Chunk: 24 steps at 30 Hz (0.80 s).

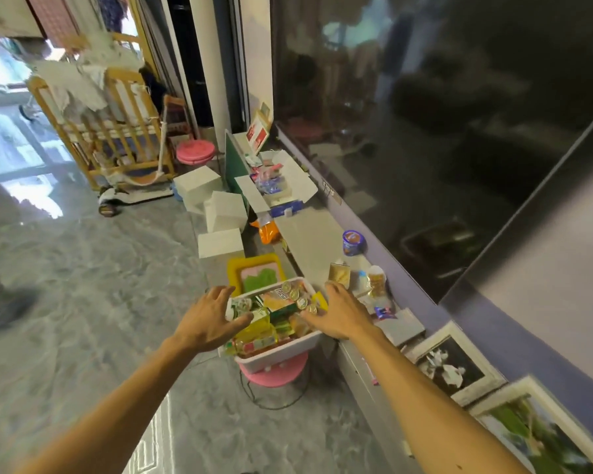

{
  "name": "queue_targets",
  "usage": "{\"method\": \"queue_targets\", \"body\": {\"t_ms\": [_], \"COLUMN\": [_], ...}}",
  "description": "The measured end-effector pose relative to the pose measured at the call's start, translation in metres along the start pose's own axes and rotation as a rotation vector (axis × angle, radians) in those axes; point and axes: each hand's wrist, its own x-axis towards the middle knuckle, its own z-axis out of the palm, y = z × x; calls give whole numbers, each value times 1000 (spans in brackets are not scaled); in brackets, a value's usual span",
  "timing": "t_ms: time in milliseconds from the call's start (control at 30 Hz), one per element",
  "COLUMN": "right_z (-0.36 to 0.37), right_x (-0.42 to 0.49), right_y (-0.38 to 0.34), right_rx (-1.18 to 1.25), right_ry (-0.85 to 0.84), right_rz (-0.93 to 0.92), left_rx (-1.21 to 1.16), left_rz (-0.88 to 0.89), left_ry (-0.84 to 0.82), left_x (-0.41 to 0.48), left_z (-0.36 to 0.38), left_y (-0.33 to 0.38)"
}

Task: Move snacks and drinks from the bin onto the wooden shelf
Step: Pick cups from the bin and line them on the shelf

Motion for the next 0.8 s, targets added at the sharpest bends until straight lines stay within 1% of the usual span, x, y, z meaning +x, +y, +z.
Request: {"method": "queue_targets", "body": {"t_ms": [133, 200, 333, 467, 533, 600, 700, 800], "right_z": [28, 44, 90, 152, 185, 221, 269, 303], "right_x": [73, 107, 176, 241, 266, 284, 295, 296], "right_y": [15, 22, 39, 75, 98, 123, 158, 180], "right_rx": [43, 74, 169, 151, 120, 10, -188, -266], "right_ry": [-50, -55, -125, -148, -159, -145, -136, -97], "right_rz": [52, 90, 146, 219, 234, 230, 196, 231], "left_rx": [3, 19, 112, 188, 230, 264, 333, 369], "left_rz": [25, 69, 175, 265, 310, 351, 404, 427], "left_ry": [-87, -139, -260, -322, -371, -413, -414, -365], "left_x": [77, 123, 222, 305, 339, 372, 414, 437], "left_z": [26, 43, 79, 135, 175, 220, 282, 328], "left_y": [-15, -15, -6, 3, -6, -21, -48, -61]}}
